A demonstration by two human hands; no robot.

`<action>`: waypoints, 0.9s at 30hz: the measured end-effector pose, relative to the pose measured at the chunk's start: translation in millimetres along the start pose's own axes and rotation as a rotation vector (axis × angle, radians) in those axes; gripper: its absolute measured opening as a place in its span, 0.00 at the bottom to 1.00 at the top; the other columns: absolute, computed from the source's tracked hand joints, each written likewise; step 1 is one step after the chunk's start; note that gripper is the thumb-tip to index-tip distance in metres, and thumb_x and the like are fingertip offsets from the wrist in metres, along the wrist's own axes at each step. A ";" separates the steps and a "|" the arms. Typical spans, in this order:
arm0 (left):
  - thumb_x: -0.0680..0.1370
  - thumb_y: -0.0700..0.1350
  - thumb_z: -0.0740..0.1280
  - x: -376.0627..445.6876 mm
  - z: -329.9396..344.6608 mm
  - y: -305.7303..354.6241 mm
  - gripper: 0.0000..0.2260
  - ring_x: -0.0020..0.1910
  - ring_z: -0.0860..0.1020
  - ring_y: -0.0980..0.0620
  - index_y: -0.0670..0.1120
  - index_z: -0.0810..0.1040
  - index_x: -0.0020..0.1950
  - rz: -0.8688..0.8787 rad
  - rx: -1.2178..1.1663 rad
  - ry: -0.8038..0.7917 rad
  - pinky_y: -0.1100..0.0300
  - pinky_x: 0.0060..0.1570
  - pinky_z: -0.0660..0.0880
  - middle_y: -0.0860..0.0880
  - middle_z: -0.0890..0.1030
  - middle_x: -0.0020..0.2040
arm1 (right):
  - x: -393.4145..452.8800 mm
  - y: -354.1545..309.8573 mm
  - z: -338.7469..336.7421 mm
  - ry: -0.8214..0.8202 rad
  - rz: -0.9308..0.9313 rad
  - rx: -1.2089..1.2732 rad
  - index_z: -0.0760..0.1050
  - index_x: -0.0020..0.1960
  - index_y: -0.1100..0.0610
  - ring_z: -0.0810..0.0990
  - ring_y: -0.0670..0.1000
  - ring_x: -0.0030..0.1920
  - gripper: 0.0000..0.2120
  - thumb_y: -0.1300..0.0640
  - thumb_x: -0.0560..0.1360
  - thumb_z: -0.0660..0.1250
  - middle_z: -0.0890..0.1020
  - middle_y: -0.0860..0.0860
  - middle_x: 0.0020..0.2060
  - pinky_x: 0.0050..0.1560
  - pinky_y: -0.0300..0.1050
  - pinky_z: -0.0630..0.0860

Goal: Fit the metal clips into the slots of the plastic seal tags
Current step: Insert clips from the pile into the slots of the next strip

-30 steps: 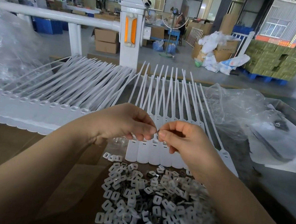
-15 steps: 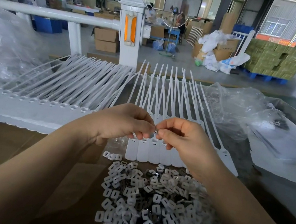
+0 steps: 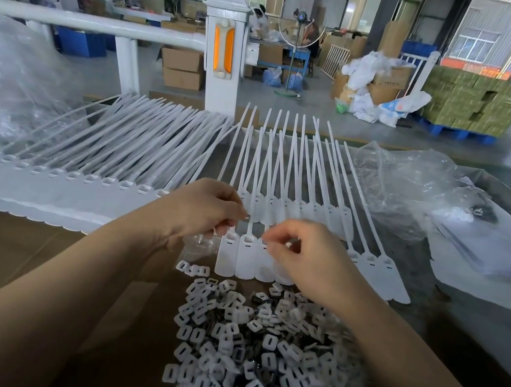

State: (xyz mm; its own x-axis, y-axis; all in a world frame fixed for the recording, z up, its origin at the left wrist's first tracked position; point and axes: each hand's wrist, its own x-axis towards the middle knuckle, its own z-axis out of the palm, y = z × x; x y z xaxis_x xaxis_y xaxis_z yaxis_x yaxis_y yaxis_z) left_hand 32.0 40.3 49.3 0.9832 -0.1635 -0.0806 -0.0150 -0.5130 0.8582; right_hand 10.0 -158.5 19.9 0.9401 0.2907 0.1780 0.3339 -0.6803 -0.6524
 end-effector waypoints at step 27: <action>0.78 0.46 0.65 20.2 11.5 -17.9 0.08 0.28 0.69 0.51 0.42 0.76 0.42 -0.284 0.288 -0.030 0.65 0.25 0.66 0.46 0.73 0.33 | 1.3 7.7 8.4 -0.134 0.006 -0.103 0.79 0.51 0.43 0.76 0.39 0.47 0.04 0.48 0.77 0.69 0.76 0.40 0.48 0.45 0.36 0.73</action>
State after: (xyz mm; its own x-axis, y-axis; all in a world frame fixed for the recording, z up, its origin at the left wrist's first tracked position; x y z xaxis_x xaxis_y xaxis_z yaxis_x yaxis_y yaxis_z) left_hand 50.0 36.5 26.4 0.9500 -0.0037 -0.3121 0.2017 -0.7559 0.6228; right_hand 13.3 -157.7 9.0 0.9269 0.3687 0.0703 0.3400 -0.7455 -0.5732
